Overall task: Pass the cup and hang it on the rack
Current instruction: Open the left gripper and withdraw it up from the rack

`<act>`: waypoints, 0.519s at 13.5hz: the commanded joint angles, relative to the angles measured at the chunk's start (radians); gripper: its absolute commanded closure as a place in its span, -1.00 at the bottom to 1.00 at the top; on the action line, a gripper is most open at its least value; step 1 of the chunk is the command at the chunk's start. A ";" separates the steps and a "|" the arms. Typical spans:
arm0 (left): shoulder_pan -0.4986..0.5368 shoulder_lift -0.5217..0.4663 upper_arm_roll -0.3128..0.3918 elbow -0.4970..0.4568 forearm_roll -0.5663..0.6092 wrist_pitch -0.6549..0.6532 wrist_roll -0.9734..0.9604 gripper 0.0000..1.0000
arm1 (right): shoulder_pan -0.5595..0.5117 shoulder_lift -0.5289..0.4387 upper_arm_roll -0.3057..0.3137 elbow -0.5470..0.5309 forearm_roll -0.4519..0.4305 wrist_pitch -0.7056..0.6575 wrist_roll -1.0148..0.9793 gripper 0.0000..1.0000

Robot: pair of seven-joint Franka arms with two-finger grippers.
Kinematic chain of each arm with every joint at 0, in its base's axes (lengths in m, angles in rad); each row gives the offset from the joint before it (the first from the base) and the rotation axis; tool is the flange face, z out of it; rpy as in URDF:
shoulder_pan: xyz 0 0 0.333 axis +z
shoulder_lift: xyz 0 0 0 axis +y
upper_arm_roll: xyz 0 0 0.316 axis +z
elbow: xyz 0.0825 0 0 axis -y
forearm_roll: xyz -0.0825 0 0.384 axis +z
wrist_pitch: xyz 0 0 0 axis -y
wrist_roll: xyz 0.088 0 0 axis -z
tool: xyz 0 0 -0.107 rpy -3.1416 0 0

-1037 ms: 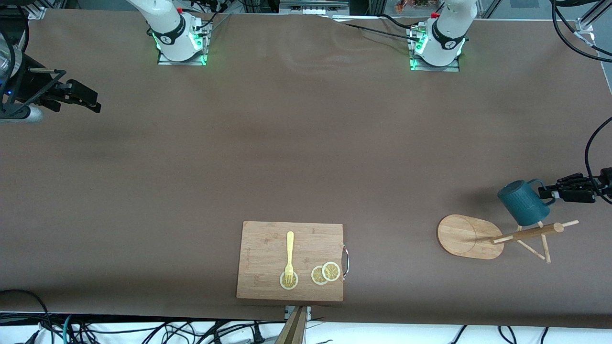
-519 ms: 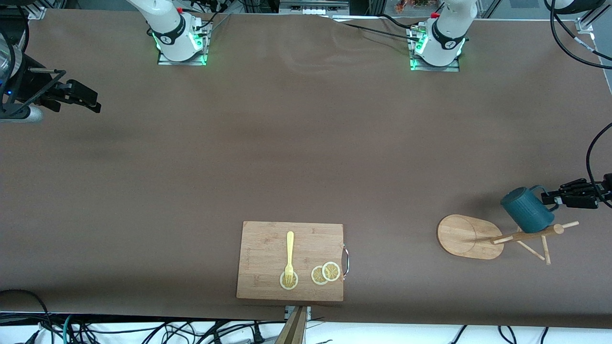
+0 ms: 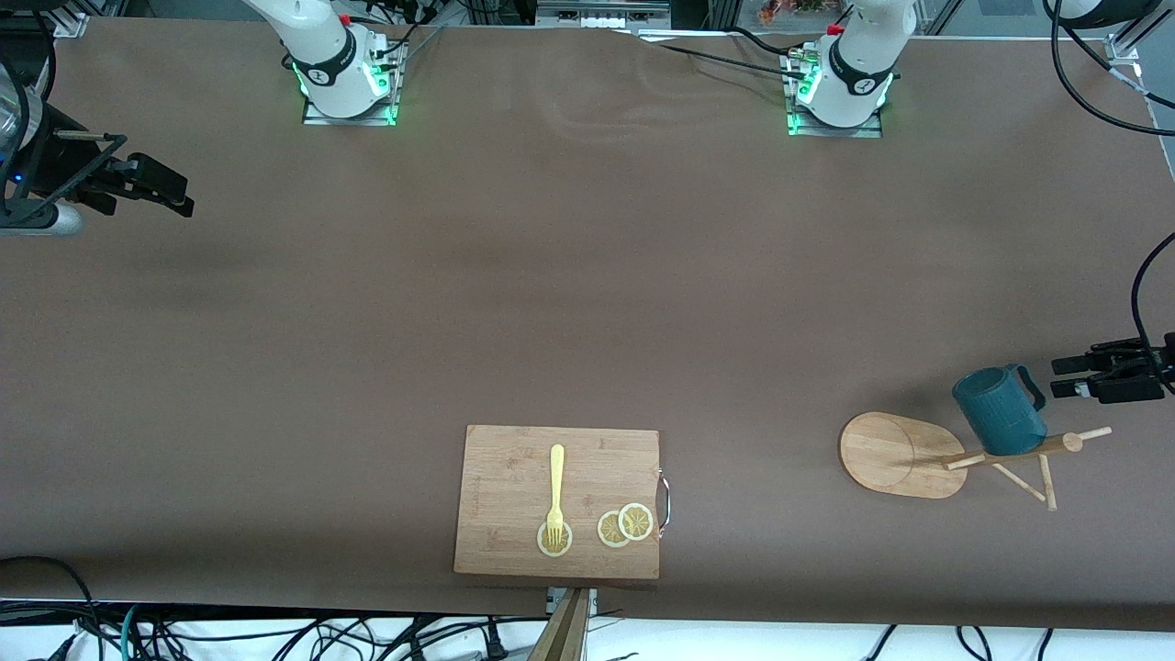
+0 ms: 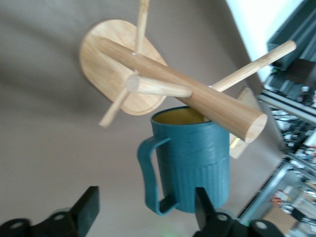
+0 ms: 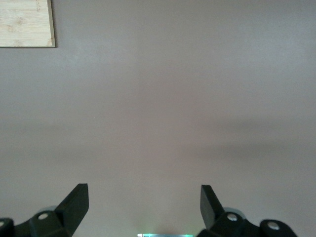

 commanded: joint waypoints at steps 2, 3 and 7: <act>-0.093 -0.075 -0.008 0.044 0.256 -0.031 0.037 -1.00 | -0.006 0.000 0.000 0.015 0.004 -0.019 -0.012 -1.00; -0.129 -0.107 -0.008 0.036 0.322 -0.031 0.063 -1.00 | -0.006 0.000 0.001 0.015 0.004 -0.017 -0.012 -1.00; -0.284 -0.233 -0.008 -0.011 0.552 -0.034 0.152 -1.00 | -0.005 0.000 0.003 0.015 0.004 -0.017 -0.012 -1.00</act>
